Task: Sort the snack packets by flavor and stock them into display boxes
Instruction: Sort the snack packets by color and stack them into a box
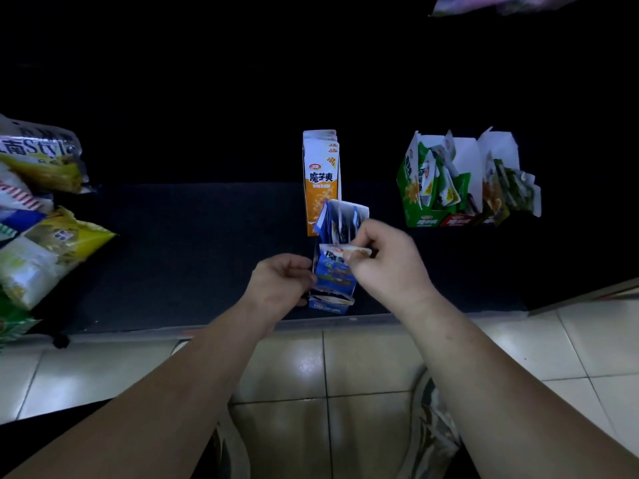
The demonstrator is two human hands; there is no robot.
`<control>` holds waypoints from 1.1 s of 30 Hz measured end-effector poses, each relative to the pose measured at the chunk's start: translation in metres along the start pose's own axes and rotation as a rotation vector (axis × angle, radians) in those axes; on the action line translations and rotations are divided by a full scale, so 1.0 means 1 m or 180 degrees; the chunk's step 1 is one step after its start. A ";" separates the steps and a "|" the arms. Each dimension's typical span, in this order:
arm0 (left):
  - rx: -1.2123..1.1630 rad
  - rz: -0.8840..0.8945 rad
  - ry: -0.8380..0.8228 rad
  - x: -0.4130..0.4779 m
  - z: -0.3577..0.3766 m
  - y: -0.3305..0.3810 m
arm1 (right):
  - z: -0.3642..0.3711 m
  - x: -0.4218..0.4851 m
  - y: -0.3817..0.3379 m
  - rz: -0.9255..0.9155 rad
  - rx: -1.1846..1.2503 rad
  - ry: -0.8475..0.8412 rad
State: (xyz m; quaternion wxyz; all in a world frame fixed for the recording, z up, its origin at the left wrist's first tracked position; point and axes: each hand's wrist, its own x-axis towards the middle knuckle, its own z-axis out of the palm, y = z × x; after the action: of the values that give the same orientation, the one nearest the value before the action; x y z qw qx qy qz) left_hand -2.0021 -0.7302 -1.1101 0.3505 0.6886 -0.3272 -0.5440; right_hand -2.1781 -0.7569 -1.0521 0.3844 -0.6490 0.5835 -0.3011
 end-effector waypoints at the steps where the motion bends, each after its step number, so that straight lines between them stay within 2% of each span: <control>1: -0.0036 -0.0028 -0.0017 0.000 0.000 -0.001 | 0.003 -0.001 0.004 0.0116 -0.0067 -0.0182; 4: -0.0011 -0.0054 0.0015 0.003 -0.002 -0.004 | 0.013 -0.011 0.024 0.0624 -0.0175 -0.0731; 6: 0.0042 -0.0024 0.0077 0.007 -0.003 -0.006 | 0.016 -0.015 0.031 0.0843 0.0079 -0.0839; 11: 0.0242 0.0064 0.0088 0.015 0.002 -0.001 | 0.011 -0.005 0.032 0.0995 0.0380 -0.0851; 16: 0.0536 0.0069 0.0293 0.030 0.005 0.004 | 0.015 -0.004 0.031 0.1200 0.0707 -0.1188; 20: 0.0700 0.0407 0.0280 0.036 0.002 -0.001 | 0.011 -0.004 0.034 0.1050 0.0610 -0.1502; 25: 0.0949 0.0845 0.0439 0.033 0.001 -0.010 | 0.013 -0.005 0.036 0.0826 0.0549 -0.1099; 28: 0.1068 0.1223 0.0645 0.023 -0.001 -0.004 | 0.012 -0.004 0.033 0.0780 0.0352 -0.1163; 31: 0.0857 0.1585 0.0775 0.014 -0.003 0.008 | 0.018 -0.002 0.029 0.0813 0.0280 -0.1200; 33: 0.0643 0.1553 0.0768 0.009 -0.007 0.015 | 0.022 -0.004 0.026 0.0878 0.0349 -0.1158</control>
State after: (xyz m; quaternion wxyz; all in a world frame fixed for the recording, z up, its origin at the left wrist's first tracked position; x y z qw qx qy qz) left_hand -1.9947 -0.7450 -1.1012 0.4370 0.6807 -0.4915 -0.3225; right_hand -2.1740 -0.7503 -1.0855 0.5554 -0.5848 0.5705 -0.1551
